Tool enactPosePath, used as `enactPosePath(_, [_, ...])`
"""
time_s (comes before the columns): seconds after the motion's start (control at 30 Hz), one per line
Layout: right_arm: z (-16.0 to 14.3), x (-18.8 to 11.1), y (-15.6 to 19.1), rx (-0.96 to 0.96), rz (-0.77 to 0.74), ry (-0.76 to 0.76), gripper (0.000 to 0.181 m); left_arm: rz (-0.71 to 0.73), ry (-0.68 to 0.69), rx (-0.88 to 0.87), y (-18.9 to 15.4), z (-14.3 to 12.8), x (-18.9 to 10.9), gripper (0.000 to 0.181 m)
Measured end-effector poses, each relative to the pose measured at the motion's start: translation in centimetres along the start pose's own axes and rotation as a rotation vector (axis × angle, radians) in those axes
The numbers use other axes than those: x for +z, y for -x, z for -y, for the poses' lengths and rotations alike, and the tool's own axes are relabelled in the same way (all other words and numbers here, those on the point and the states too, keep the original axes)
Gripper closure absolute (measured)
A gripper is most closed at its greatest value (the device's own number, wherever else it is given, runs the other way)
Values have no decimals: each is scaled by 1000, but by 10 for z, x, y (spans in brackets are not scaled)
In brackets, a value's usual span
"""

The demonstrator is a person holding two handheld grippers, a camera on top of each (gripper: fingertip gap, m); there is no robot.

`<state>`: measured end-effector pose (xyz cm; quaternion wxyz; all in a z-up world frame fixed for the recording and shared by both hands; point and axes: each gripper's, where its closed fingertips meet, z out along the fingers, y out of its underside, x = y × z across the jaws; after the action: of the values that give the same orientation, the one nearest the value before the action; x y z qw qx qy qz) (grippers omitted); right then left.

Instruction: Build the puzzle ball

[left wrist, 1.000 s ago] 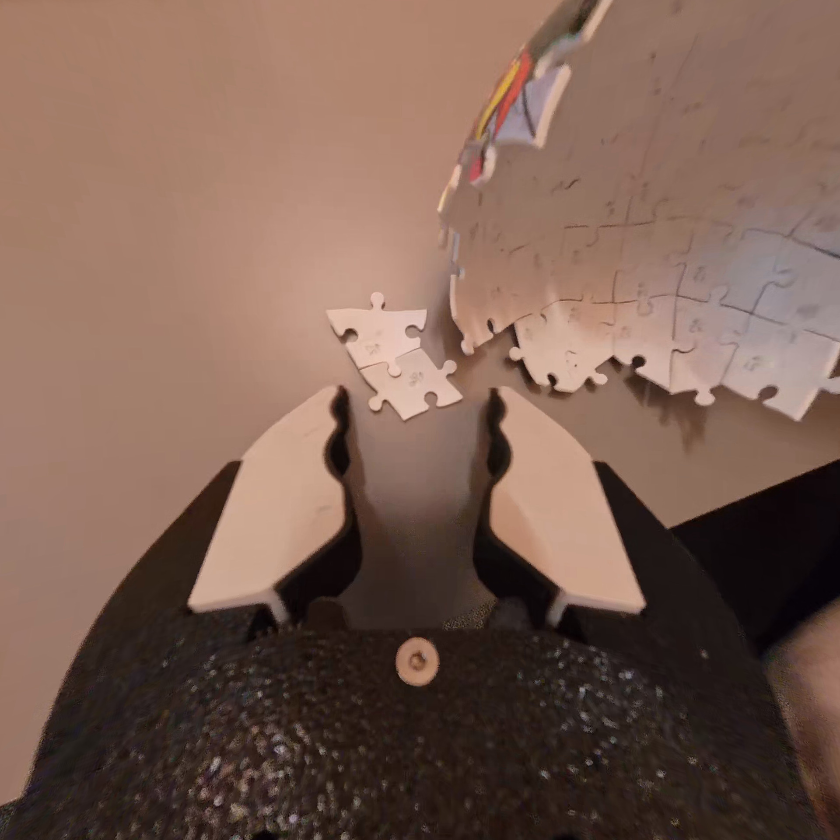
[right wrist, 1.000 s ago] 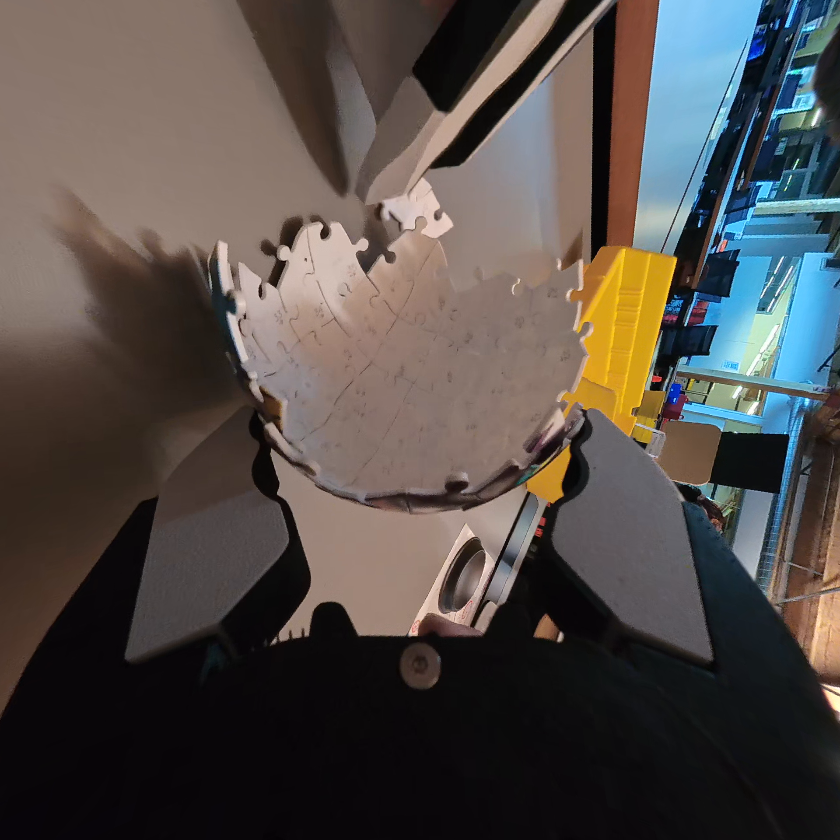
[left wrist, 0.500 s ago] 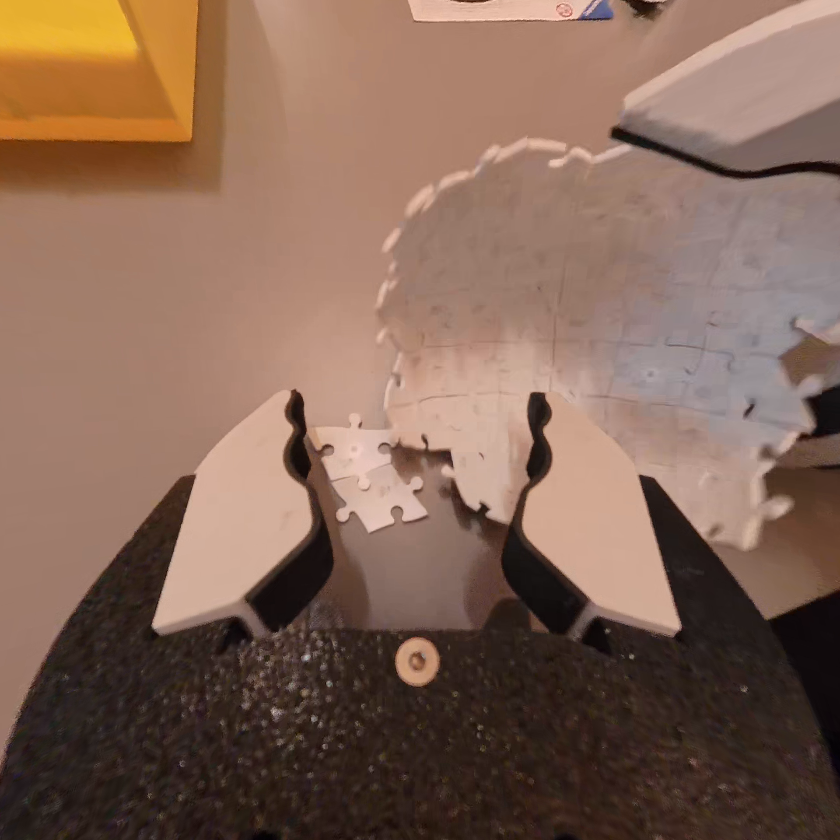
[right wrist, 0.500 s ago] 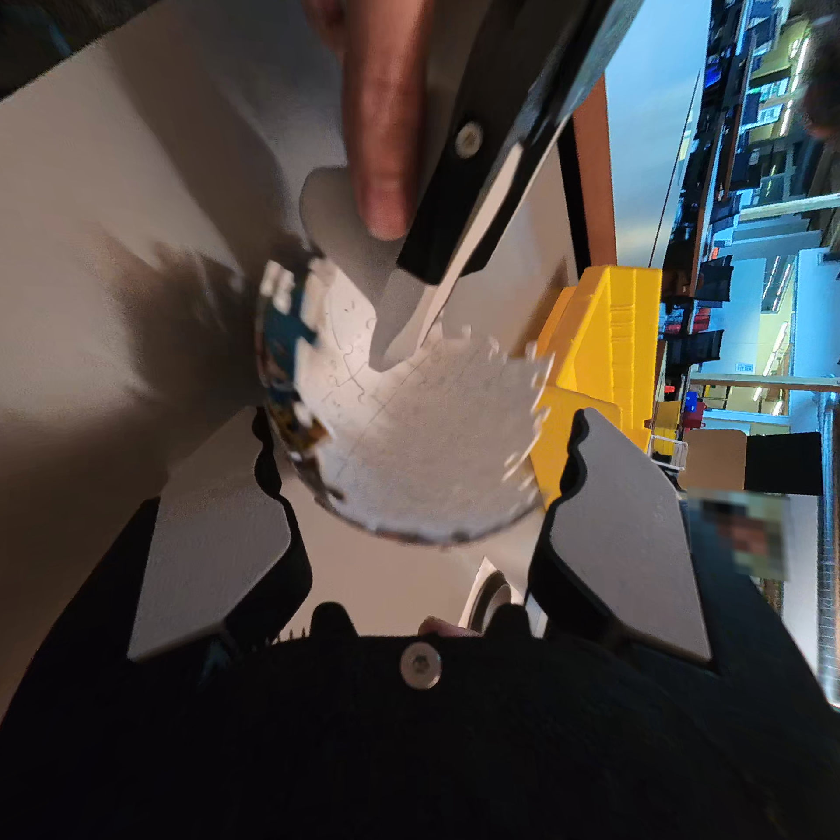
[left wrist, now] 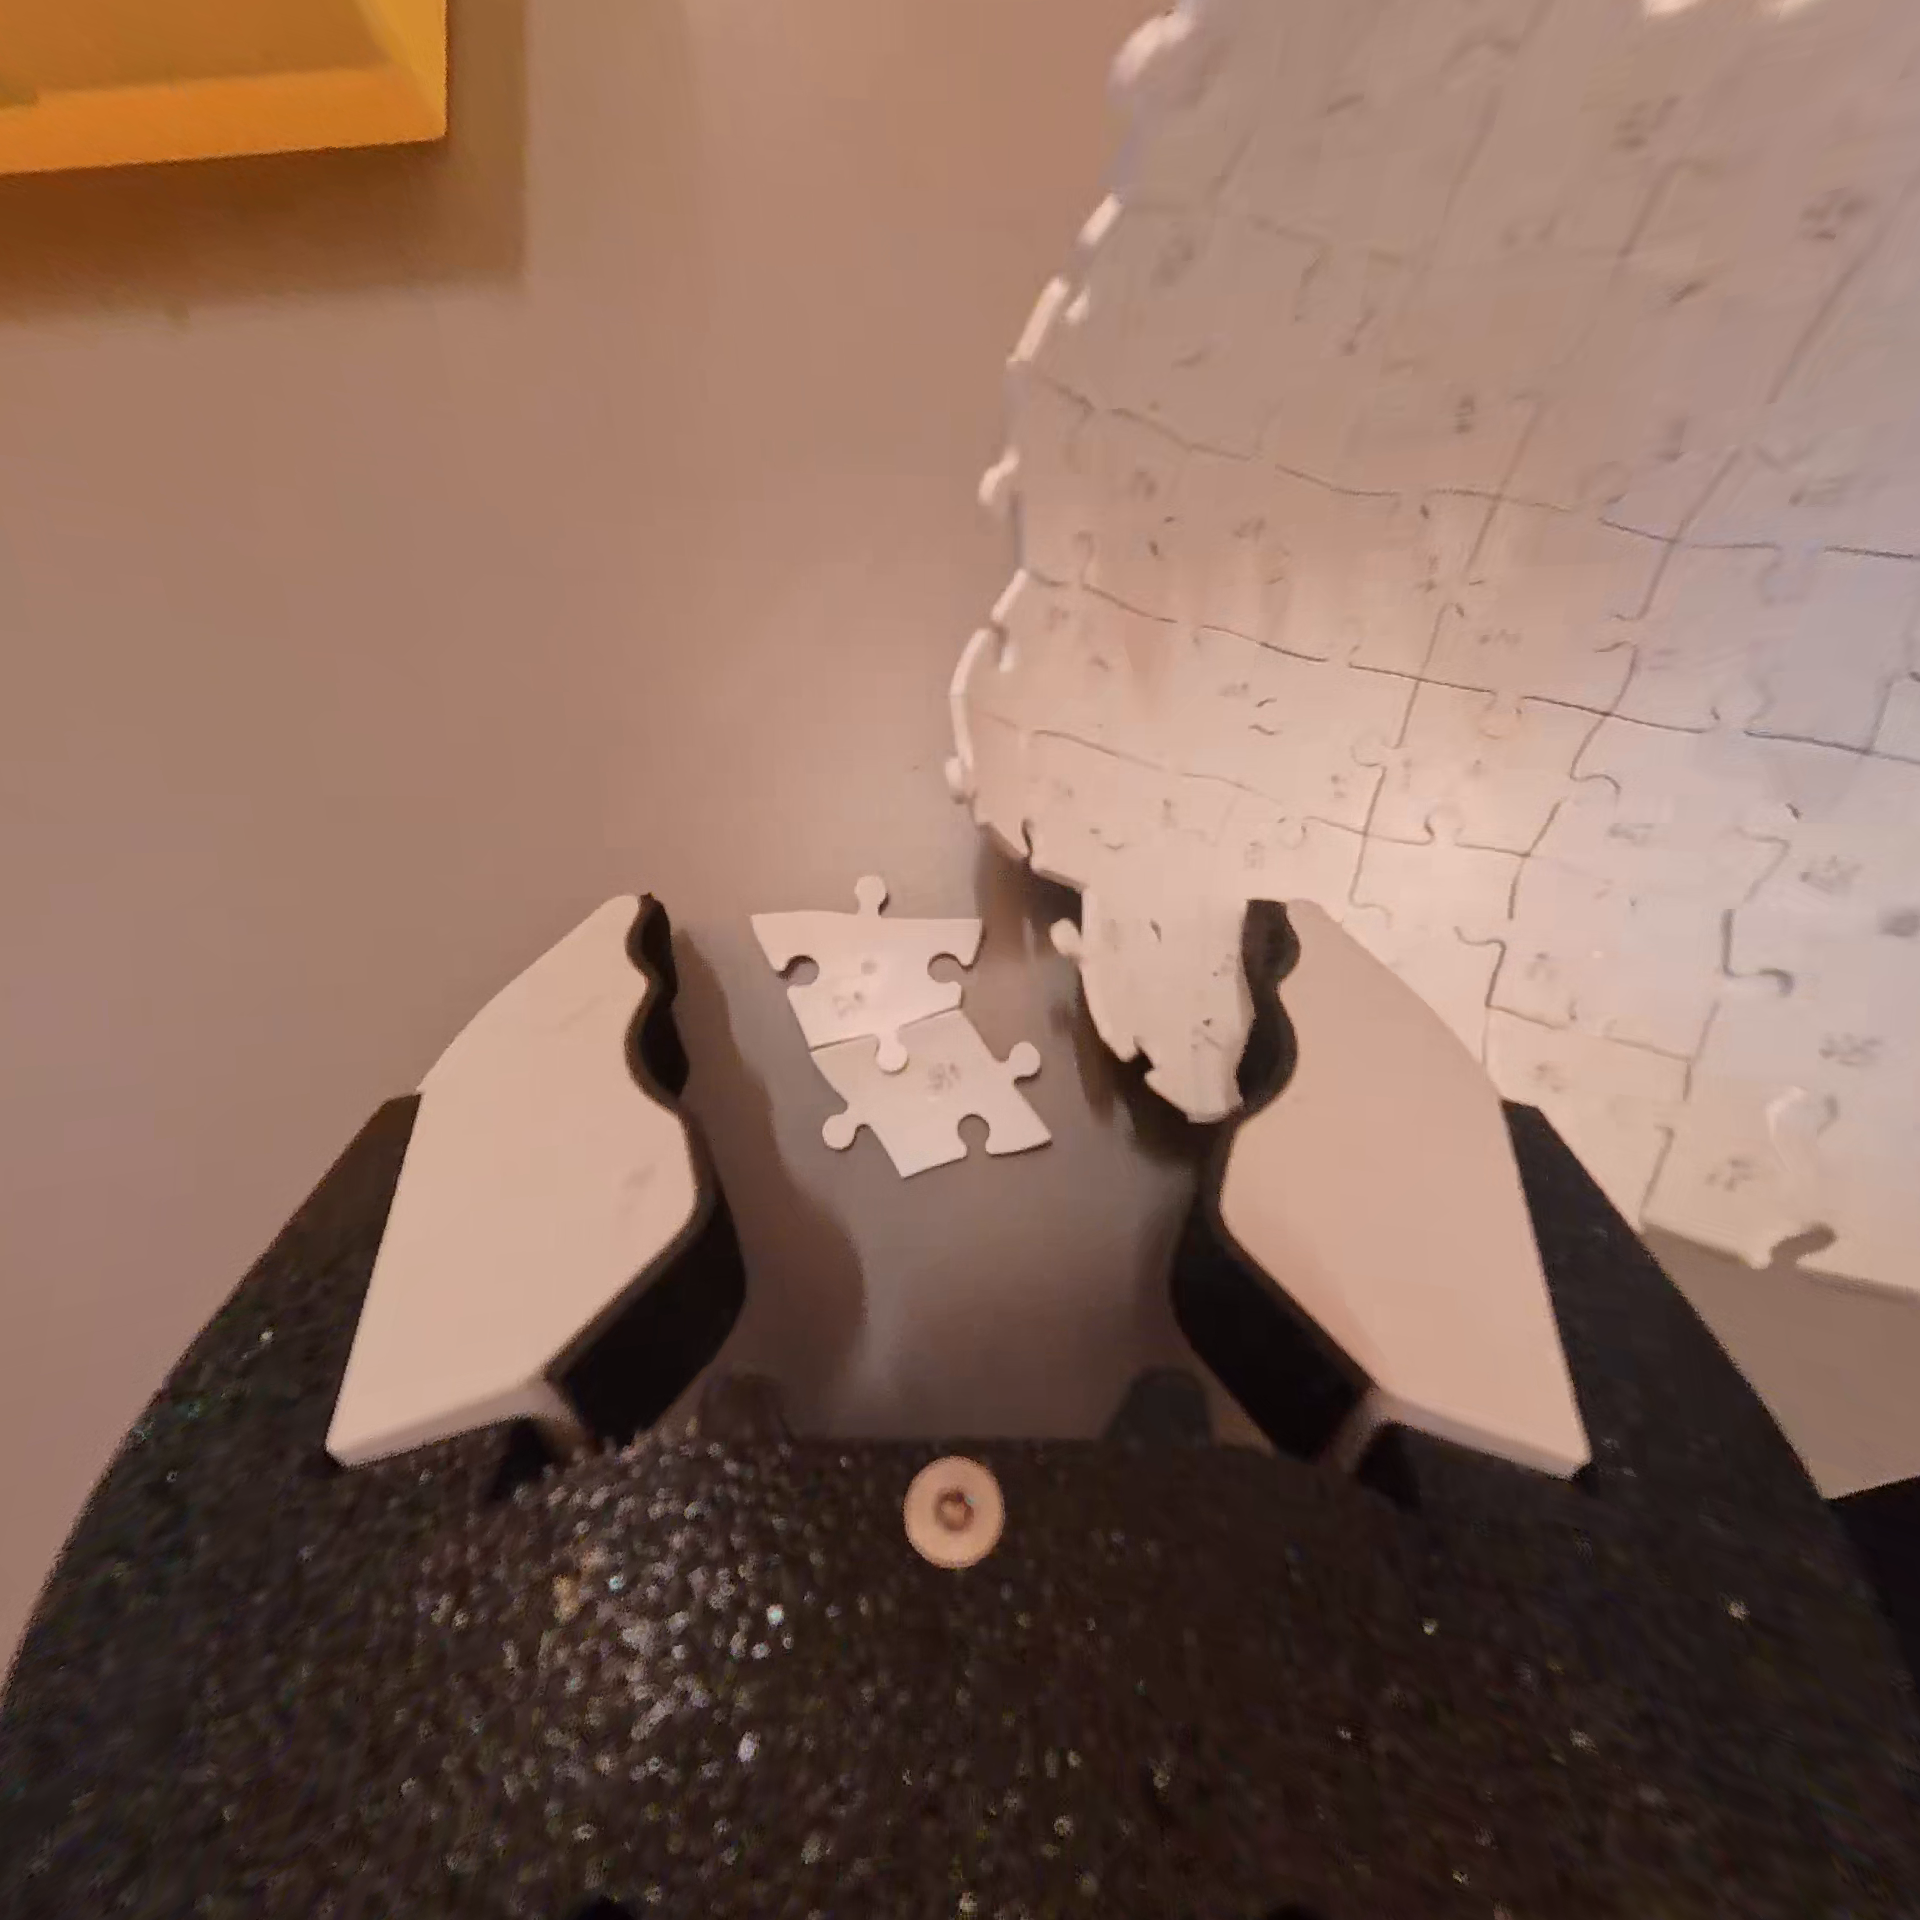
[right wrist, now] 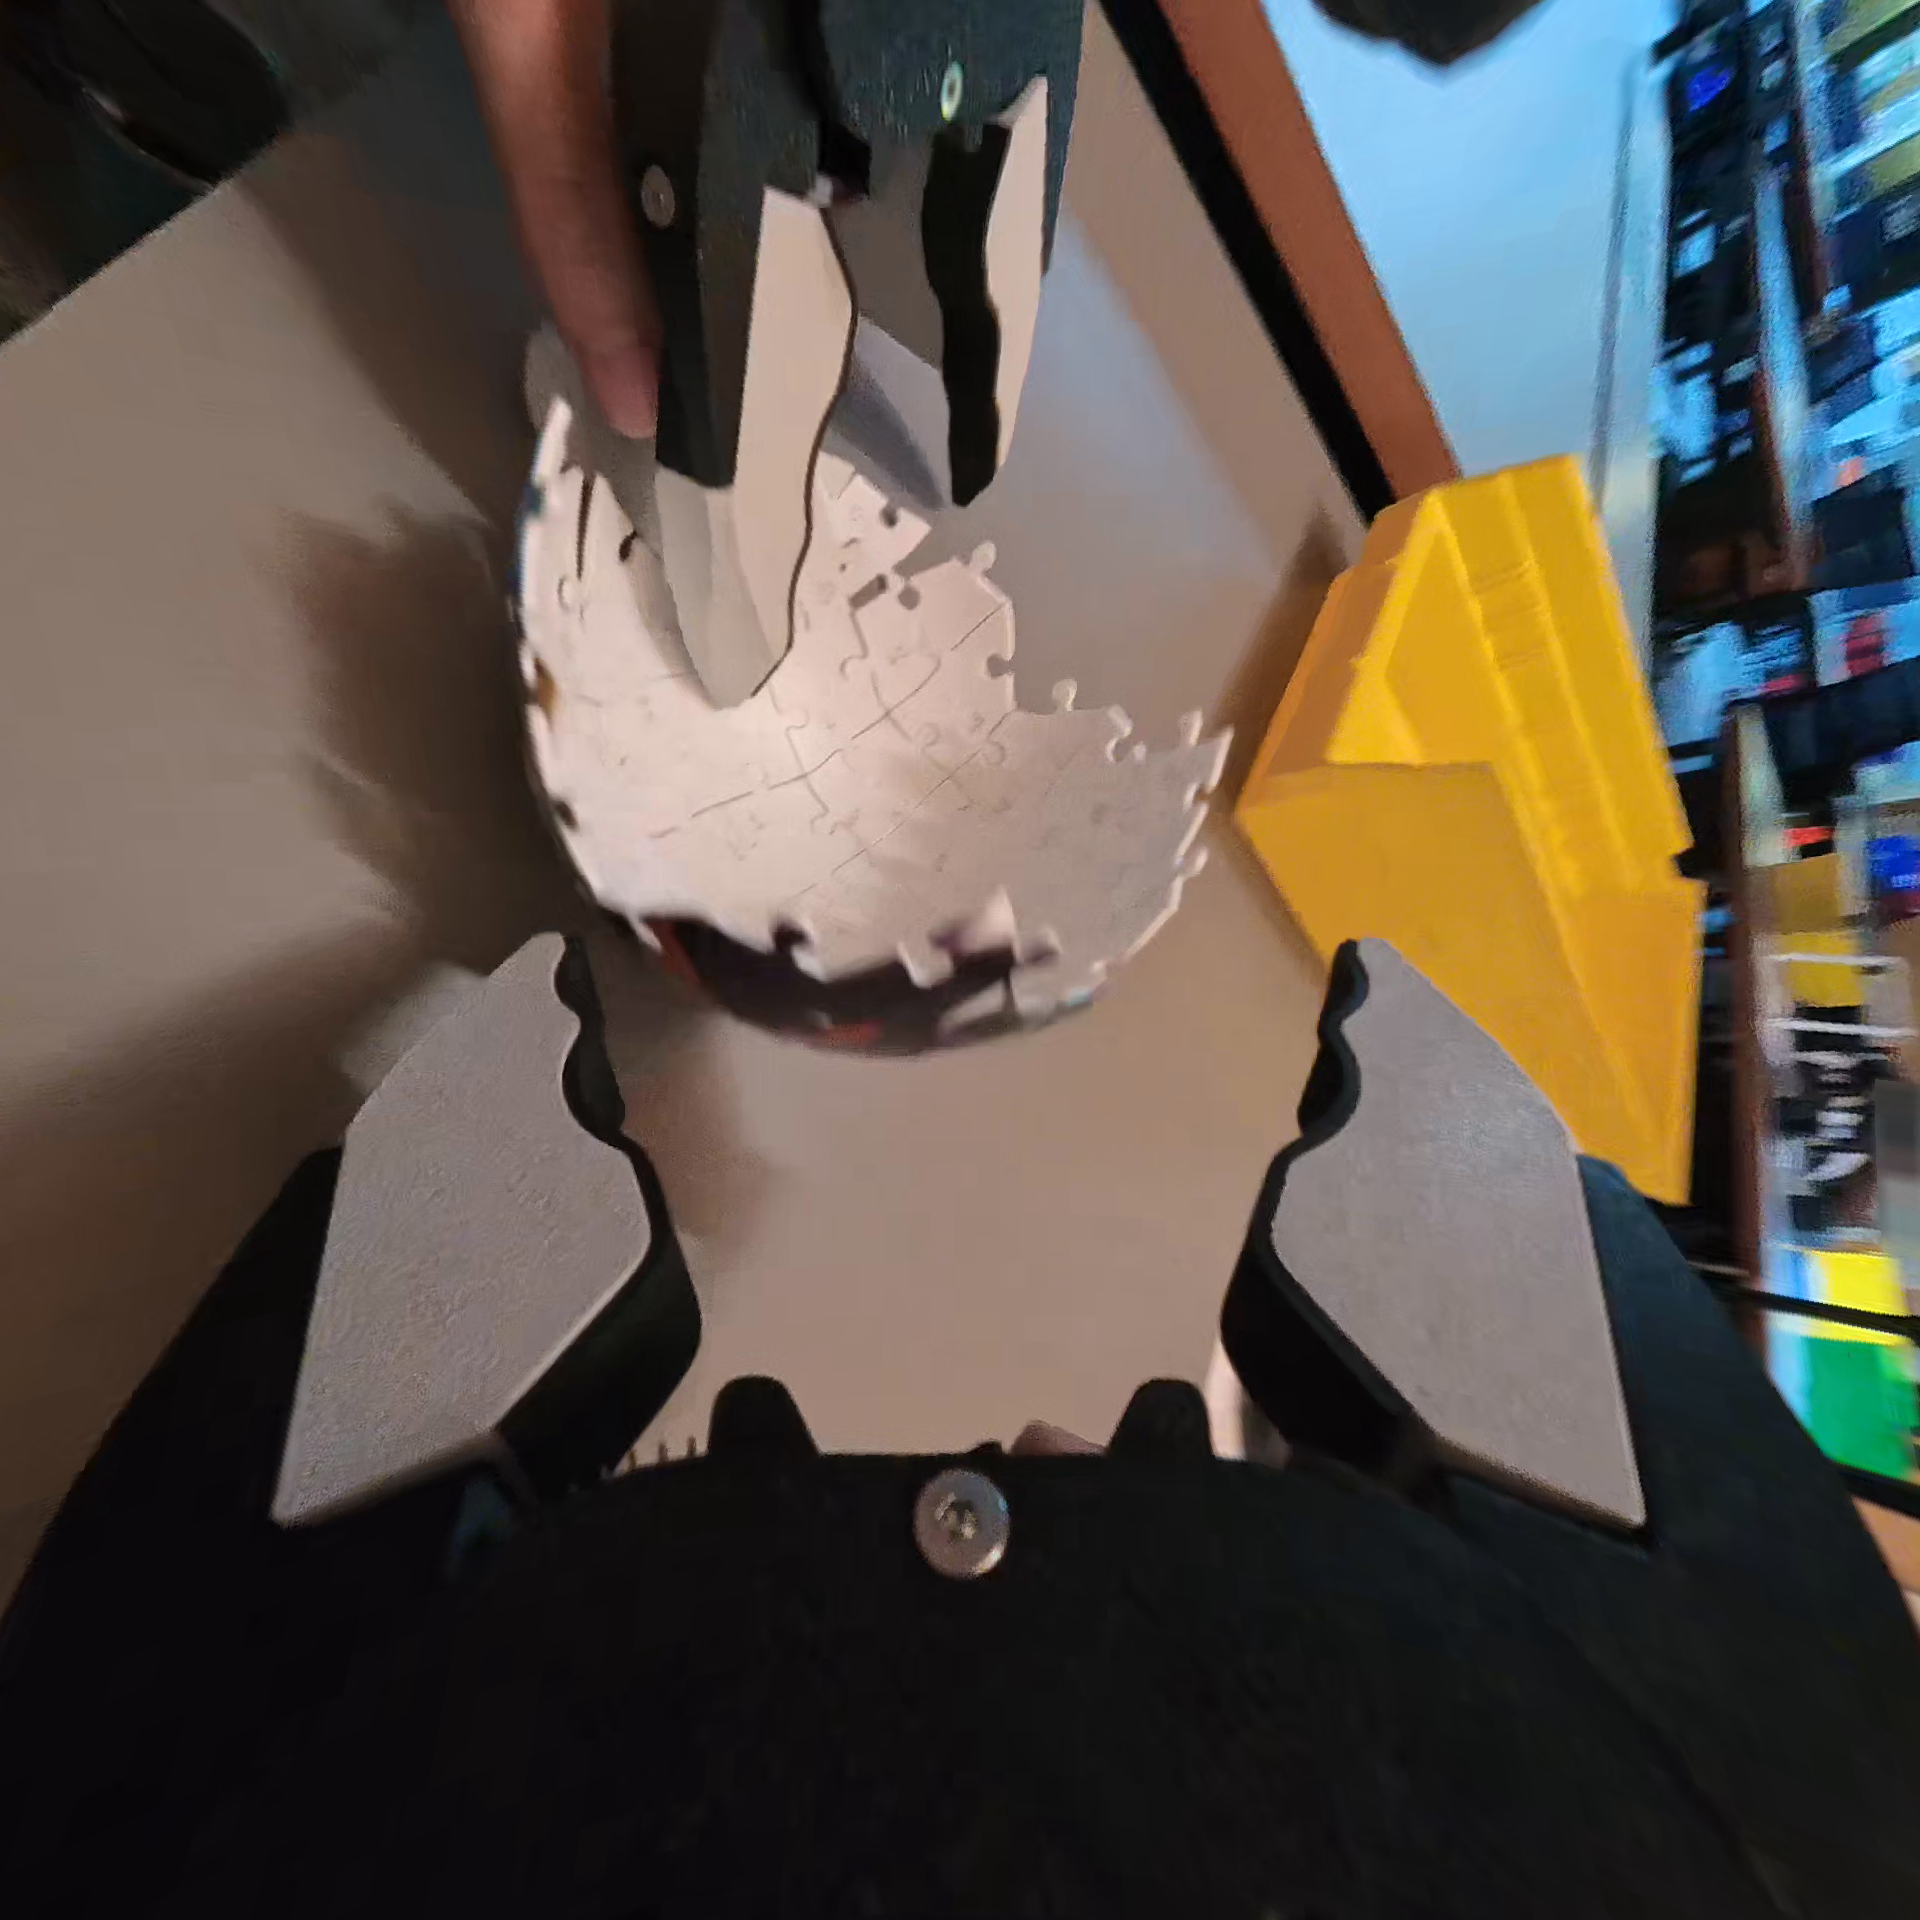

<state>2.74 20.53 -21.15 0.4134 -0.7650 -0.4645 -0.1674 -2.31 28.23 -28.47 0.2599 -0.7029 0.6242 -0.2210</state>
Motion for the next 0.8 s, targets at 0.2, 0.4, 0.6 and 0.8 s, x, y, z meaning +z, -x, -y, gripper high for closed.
enactPosePath(0.2, [-14,25,20,268,154,-236,58,-15,16,-15,-1,-3,3,78])
enactPosePath(0.4, [17,37,21,154,78,-431,56,-26,14,-19,-4,-2,5,76])
enactPosePath(0.6, [34,34,20,88,16,-534,50,-32,2,-15,-4,1,7,73])
enactPosePath(0.8, [42,30,19,9,-63,-594,52,-42,12,-6,-4,2,8,72])
